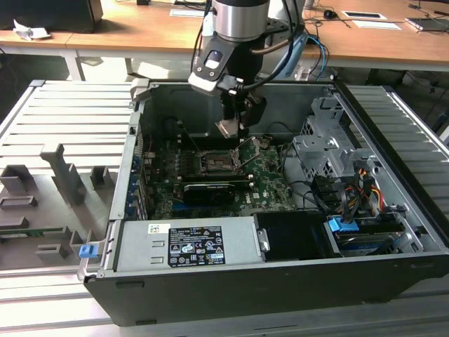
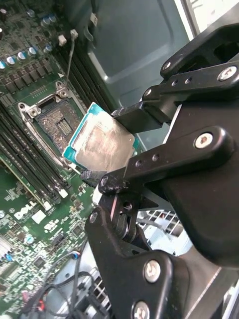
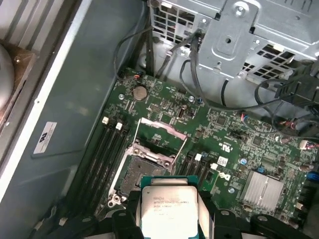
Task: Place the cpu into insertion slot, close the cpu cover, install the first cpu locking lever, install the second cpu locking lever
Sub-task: 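Place the cpu into insertion slot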
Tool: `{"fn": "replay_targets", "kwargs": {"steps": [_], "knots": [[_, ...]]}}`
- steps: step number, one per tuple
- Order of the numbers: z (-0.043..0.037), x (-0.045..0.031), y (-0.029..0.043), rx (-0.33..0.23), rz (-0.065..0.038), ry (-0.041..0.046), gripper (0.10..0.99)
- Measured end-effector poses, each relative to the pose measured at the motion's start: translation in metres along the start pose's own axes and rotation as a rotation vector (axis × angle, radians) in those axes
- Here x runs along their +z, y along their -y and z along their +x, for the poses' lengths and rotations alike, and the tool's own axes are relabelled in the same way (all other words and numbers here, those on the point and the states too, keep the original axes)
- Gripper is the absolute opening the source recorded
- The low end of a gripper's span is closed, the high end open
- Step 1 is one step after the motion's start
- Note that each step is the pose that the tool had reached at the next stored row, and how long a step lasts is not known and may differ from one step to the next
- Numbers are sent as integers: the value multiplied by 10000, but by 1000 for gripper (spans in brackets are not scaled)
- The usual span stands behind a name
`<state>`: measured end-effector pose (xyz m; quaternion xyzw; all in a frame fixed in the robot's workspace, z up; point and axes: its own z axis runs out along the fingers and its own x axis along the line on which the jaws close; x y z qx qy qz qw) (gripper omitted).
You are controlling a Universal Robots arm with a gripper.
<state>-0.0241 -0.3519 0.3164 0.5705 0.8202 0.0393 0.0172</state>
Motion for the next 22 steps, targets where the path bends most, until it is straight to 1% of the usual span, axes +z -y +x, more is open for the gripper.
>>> {"fn": "replay_targets", "kwargs": {"steps": [5,6,7,10,13,17,18,22], "knots": [[-1,33,3,774,-13,66,541],[-1,46,4,1083,-18,92,541],[-1,50,4,1185,-19,101,541],[0,59,8,1209,-21,103,541],[17,61,53,1206,-19,104,541],[22,71,65,1237,-19,104,541],[22,74,66,1313,-18,114,541],[22,91,68,1950,-28,170,541]]}}
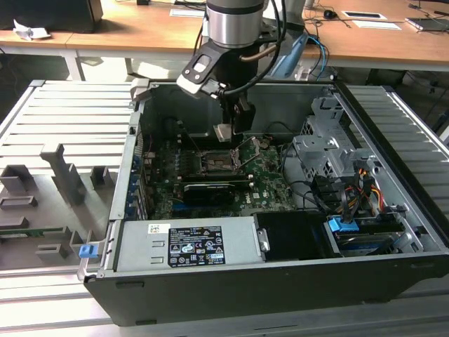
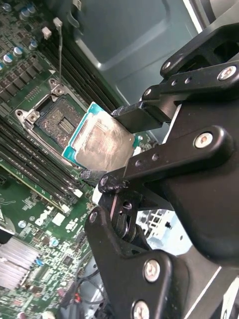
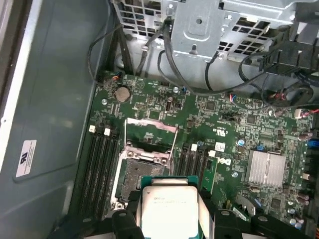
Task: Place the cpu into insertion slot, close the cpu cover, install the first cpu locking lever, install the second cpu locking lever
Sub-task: 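Place the cpu into insertion slot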
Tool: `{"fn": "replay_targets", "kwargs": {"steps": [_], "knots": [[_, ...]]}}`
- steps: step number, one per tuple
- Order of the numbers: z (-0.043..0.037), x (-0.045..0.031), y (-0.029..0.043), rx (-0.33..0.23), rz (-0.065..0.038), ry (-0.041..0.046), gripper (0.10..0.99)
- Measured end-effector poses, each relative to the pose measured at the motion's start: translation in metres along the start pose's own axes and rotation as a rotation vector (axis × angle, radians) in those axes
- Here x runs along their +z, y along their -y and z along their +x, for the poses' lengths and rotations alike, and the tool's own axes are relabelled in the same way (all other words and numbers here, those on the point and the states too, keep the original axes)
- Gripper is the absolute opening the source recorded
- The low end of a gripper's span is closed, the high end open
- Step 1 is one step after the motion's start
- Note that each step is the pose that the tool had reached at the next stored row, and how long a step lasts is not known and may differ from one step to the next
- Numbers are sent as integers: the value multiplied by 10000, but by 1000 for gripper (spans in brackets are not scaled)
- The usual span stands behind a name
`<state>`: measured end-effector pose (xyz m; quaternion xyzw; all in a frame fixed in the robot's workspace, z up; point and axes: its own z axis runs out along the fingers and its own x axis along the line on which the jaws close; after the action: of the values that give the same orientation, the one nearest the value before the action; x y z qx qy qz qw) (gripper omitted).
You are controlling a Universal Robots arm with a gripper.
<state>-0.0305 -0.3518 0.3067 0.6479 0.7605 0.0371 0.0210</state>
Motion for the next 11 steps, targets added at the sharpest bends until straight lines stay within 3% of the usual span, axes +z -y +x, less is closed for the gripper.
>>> {"fn": "replay_targets", "kwargs": {"steps": [4,11], "knots": [[0,26,4,514,-8,47,541],[0,66,13,559,29,51,541]]}}
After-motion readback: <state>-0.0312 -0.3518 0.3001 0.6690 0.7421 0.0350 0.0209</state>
